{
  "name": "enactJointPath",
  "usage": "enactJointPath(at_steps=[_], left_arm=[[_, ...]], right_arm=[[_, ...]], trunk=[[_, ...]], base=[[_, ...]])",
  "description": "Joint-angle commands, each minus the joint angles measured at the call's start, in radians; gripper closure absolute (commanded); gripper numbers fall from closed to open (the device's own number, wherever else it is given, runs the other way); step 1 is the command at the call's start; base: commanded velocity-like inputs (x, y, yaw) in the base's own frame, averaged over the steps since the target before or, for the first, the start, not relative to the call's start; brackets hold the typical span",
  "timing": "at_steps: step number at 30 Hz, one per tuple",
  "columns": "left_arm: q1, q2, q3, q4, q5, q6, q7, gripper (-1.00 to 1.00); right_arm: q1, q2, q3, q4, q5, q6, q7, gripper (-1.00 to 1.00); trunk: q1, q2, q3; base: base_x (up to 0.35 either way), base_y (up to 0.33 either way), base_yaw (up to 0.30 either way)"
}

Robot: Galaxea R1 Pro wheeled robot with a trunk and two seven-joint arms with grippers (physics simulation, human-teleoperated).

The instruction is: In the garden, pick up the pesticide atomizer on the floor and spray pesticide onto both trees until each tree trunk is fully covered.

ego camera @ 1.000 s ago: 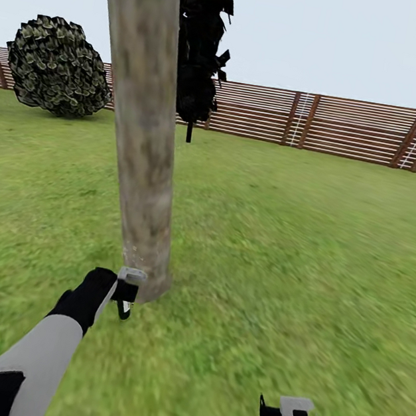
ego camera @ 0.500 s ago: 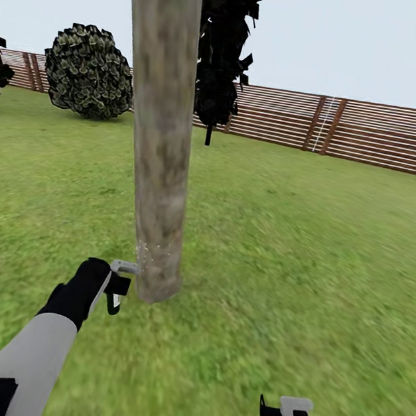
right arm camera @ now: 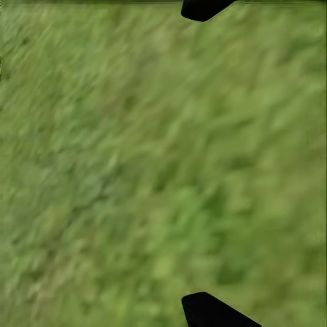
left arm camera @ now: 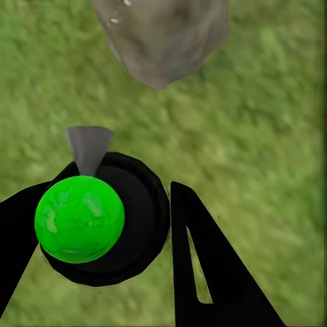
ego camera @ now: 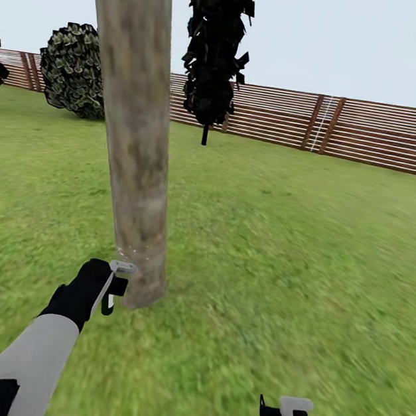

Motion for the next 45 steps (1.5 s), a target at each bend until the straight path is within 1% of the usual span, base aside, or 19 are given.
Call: enactJointPath(at_steps=[1, 7, 13, 17, 20, 22, 23, 26, 28, 29, 30, 32, 34, 37, 40, 41, 43, 44, 45], left_arm=[[-0.001, -0.001, 0.005, -0.002, -0.011, 0.003, -0.010, 1.00], [-0.001, 0.000, 0.004, 0.001, -0.012, 0.002, -0.010, 1.00], [0.003, 0.007, 0.005, 0.011, -0.016, -0.002, -0.010, 1.00], [0.038, 0.019, 0.006, 0.012, -0.016, -0.005, -0.010, 1.00], [0.044, 0.011, 0.004, 0.013, -0.014, -0.006, -0.009, 1.00], [0.045, 0.006, -0.007, 0.014, -0.012, -0.005, -0.008, 1.00], [0.045, 0.002, -0.026, 0.015, -0.011, -0.005, -0.008, 1.00], [0.045, 0.002, -0.050, 0.014, -0.013, -0.003, -0.007, 1.00], [0.046, 0.008, -0.050, 0.014, -0.013, -0.002, -0.007, 1.00], [0.046, 0.018, -0.048, 0.014, -0.013, -0.001, -0.007, 1.00], [0.047, 0.038, -0.048, 0.014, -0.014, -0.001, -0.007, 1.00], [0.048, 0.059, -0.048, 0.014, -0.013, -0.001, -0.007, 1.00], [0.049, 0.065, -0.050, 0.017, -0.012, -0.002, -0.007, 1.00], [0.057, 0.052, -0.053, 0.058, -0.010, -0.006, -0.006, 1.00], [0.057, 0.012, -0.054, 0.080, -0.010, -0.008, -0.006, 1.00], [0.058, 0.005, -0.053, 0.082, -0.011, -0.008, -0.006, 1.00], [0.058, 0.005, -0.050, 0.082, -0.011, -0.009, -0.006, 1.00], [0.058, 0.015, -0.047, 0.082, -0.012, -0.009, -0.006, 1.00], [0.060, 0.052, -0.035, 0.083, -0.010, -0.009, -0.005, 1.00]], right_arm=[[-0.001, 0.000, -0.008, 0.001, 0.011, -0.003, -0.002, -1.00], [-0.001, 0.000, -0.008, 0.001, 0.010, -0.003, -0.002, -1.00], [-0.001, 0.000, -0.008, 0.001, 0.011, -0.003, -0.002, -1.00], [-0.001, 0.000, -0.008, 0.001, 0.011, -0.003, -0.002, -1.00], [-0.001, 0.000, -0.008, 0.001, 0.011, -0.003, -0.002, -1.00], [-0.001, 0.000, -0.008, 0.001, 0.011, -0.003, -0.002, -1.00], [-0.001, 0.000, -0.008, 0.001, 0.010, -0.003, -0.002, -1.00], [-0.001, 0.000, -0.008, 0.001, 0.010, -0.003, -0.002, -1.00], [-0.001, 0.000, -0.008, 0.001, 0.010, -0.003, -0.002, -1.00], [-0.001, 0.000, -0.008, 0.002, 0.010, -0.003, -0.002, -1.00], [-0.001, -0.001, -0.008, 0.002, 0.011, -0.003, -0.002, -1.00], [-0.001, -0.001, -0.008, 0.002, 0.010, -0.003, -0.002, -1.00], [-0.001, -0.001, -0.008, 0.003, 0.011, -0.003, -0.002, -1.00], [-0.001, -0.001, -0.008, 0.002, 0.011, -0.003, -0.002, -1.00], [-0.001, 0.000, -0.008, 0.002, 0.010, -0.003, -0.002, -1.00], [-0.001, 0.000, -0.008, 0.003, 0.010, -0.003, -0.002, -1.00], [-0.001, 0.000, -0.008, 0.003, 0.011, -0.003, -0.002, -1.00], [-0.001, 0.000, -0.008, 0.003, 0.011, -0.003, -0.002, -1.00], [-0.001, 0.000, -0.008, 0.002, 0.010, -0.003, -0.002, -1.00]], trunk=[[0.000, 0.000, -0.001], [0.000, 0.000, -0.001], [0.000, 0.000, -0.001], [0.000, 0.000, -0.001], [0.000, 0.000, -0.001], [0.000, 0.000, -0.001], [0.000, 0.000, -0.001], [0.000, 0.000, -0.001], [0.000, 0.000, -0.001], [0.000, 0.000, -0.001], [0.000, 0.000, -0.001], [0.000, 0.000, -0.001], [0.000, 0.000, -0.001], [0.000, 0.000, -0.001], [0.000, 0.000, -0.001], [0.000, 0.000, -0.001], [0.000, 0.000, -0.001], [0.000, 0.000, -0.001], [0.000, 0.000, -0.001]], base=[[0.209, -0.222, 0.000], [0.169, -0.234, 0.012], [0.116, -0.258, 0.232], [0.034, -0.271, 0.276], [0.003, -0.275, 0.263], [0.003, -0.275, 0.205], [0.037, -0.275, 0.153], [0.067, -0.275, 0.055], [0.081, -0.275, 0.011], [0.084, -0.275, 0.004], [0.085, -0.275, 0.001], [0.086, -0.275, 0.001], [0.086, -0.275, 0.000], [0.089, -0.275, 0.000], [0.099, -0.275, 0.000], [0.107, -0.275, 0.000], [0.109, -0.275, 0.000], [0.110, -0.275, 0.000], [0.111, -0.275, 0.000]])
